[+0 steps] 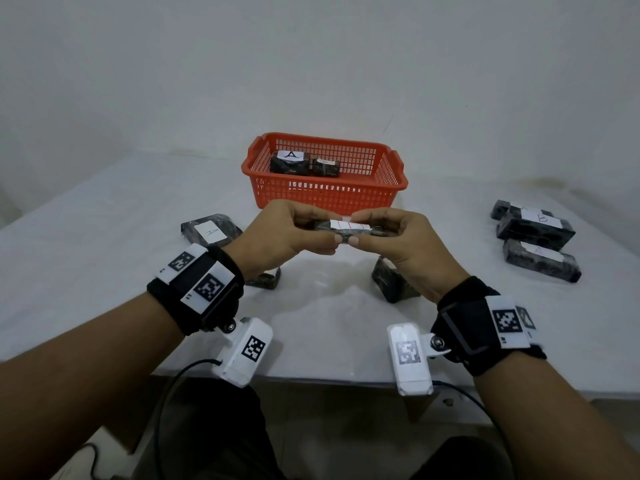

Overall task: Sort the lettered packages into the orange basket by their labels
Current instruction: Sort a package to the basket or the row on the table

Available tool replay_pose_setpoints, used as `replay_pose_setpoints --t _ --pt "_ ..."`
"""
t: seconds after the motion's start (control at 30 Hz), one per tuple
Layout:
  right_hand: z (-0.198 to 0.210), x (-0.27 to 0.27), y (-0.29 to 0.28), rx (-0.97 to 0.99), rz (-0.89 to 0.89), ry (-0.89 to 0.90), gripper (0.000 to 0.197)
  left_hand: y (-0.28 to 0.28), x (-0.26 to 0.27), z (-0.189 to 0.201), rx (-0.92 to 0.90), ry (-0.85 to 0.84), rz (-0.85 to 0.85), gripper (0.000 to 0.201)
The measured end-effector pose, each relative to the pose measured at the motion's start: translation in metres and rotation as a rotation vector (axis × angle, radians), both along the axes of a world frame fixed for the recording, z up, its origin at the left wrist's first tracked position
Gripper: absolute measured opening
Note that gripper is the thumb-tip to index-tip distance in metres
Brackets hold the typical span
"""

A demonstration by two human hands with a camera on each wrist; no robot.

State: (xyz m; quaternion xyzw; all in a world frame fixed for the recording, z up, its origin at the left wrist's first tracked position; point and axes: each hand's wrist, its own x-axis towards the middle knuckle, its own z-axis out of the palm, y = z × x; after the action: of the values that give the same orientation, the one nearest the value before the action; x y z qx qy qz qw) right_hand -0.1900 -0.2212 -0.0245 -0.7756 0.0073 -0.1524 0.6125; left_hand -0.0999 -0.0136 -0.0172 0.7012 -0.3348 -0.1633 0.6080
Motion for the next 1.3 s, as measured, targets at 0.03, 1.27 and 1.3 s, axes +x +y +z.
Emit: replay_pose_setpoints --t 0.03,1.27,1.3 --pt "-0.001 -0.001 0.000 0.005 -0.002 -0.004 0.033 0.000 0.000 -0.001 0.003 0.005 -0.007 0.031" --pt "0.010 -0.010 0.005 0.296 -0.105 0.118 0.025 -0.012 -0.009 -0.007 -0.052 -0.053 0.072 0.030" --pt "0.010 -0.010 0.005 0.297 -0.102 0.124 0.025 -0.012 -0.009 -0.008 -0.049 -0.061 0.077 0.031"
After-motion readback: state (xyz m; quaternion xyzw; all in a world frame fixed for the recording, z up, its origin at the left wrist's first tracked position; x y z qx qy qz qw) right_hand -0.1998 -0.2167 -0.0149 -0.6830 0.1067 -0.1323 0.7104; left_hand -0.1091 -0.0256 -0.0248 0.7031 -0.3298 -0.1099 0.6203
